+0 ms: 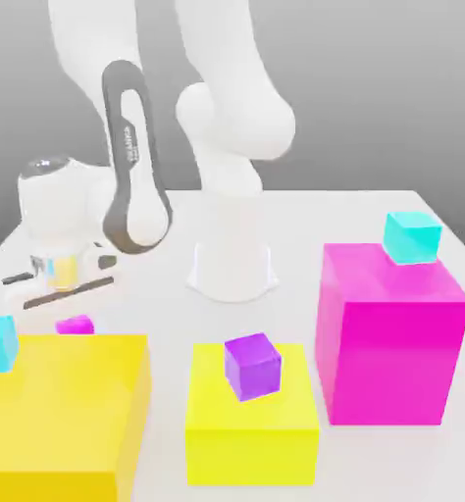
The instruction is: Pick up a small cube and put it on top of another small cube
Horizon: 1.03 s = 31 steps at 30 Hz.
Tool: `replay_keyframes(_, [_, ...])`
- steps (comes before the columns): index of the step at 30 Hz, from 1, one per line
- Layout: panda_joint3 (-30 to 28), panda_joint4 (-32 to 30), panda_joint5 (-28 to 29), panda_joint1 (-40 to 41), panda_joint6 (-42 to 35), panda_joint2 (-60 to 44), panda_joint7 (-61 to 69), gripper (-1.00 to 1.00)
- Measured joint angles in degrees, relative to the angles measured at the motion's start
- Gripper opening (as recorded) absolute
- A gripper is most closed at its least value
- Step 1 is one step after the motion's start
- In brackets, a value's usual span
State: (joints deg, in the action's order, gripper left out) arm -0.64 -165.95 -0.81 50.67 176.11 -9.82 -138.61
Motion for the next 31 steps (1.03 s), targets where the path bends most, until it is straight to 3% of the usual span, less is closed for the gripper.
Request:
replay_keyframes(9, [-0.8, -1.0, 0.5, -0.1, -11.0, 12.6, 2.3, -1.00])
replay_keyframes(23, [4.7, 26.1, 0.1, -4.9, -41.5, 15.5, -18.4, -1.00])
replay_keyframes(27, [5.2, 25.7, 1.0, -4.9, -36.1, 10.2, -21.0, -1.00])
replay_keyframes(28, [5.1, 25.3, 1.1, -5.0, -34.6, 9.1, -21.2, 1.00])
replay_keyframes(31, [5.1, 25.3, 1.1, -5.1, -34.6, 9.1, -21.2, 1.00])
